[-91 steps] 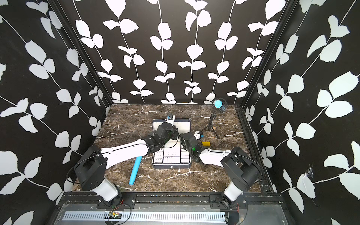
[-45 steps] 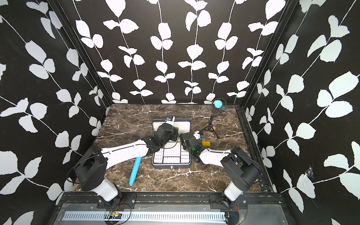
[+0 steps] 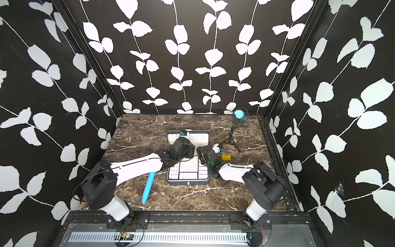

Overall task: Put jewelry chain into jewelry box
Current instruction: Adjust the necklace in the storage slot.

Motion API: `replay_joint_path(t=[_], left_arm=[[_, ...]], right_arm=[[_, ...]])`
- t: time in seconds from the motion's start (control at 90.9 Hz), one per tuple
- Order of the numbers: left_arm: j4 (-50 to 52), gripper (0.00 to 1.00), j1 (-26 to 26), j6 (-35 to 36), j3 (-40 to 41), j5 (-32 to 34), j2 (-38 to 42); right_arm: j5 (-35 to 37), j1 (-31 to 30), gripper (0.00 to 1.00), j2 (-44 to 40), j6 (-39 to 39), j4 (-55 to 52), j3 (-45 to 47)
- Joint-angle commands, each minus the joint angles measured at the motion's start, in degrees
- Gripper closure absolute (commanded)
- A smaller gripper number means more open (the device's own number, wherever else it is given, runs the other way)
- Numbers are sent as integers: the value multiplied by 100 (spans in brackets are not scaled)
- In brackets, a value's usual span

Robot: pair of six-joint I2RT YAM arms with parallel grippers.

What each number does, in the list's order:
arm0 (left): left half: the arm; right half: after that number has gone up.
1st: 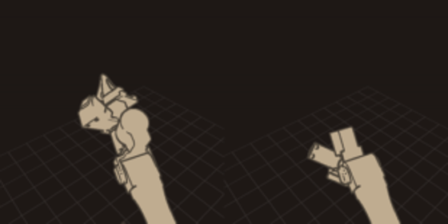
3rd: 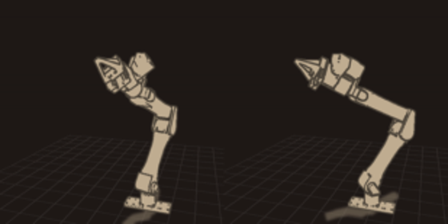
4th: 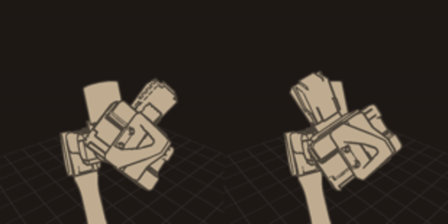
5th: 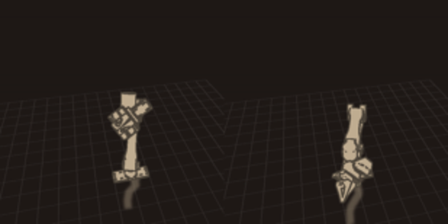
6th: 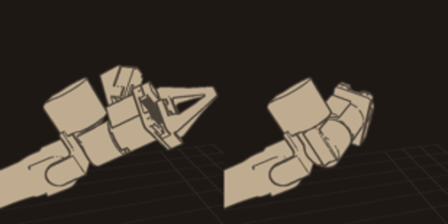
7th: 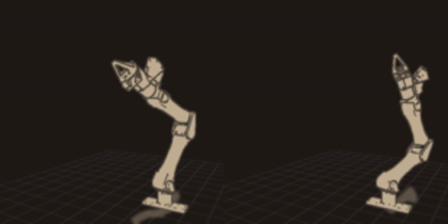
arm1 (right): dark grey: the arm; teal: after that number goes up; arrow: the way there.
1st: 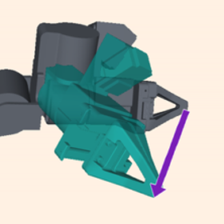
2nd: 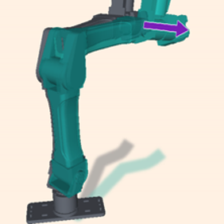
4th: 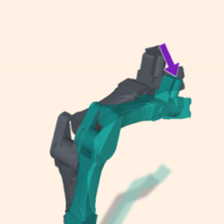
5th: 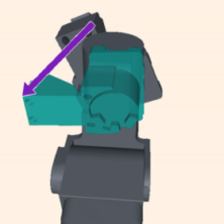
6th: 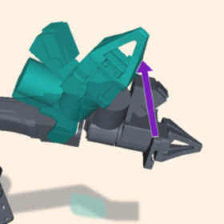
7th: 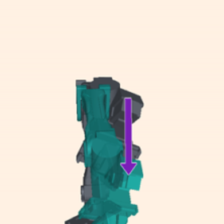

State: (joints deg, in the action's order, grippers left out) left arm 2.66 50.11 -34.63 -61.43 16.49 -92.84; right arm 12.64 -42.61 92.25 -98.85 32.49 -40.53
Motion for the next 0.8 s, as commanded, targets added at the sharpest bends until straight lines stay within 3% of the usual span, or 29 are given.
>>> replay_joint_path(t=[0.0, 0.242, 0.792], left_arm=[[131, 54, -10, -311, -137, -92, 77], [297, 53, -26, -224, -283, 279, -84], [302, 53, -203, -190, -467, 125, -411]], right_arm=[[-76, -72, 100, -14, -12, -32, 112], [-109, -72, 100, -14, -8, -23, 109], [-113, -76, 100, -14, -33, -15, 123]])
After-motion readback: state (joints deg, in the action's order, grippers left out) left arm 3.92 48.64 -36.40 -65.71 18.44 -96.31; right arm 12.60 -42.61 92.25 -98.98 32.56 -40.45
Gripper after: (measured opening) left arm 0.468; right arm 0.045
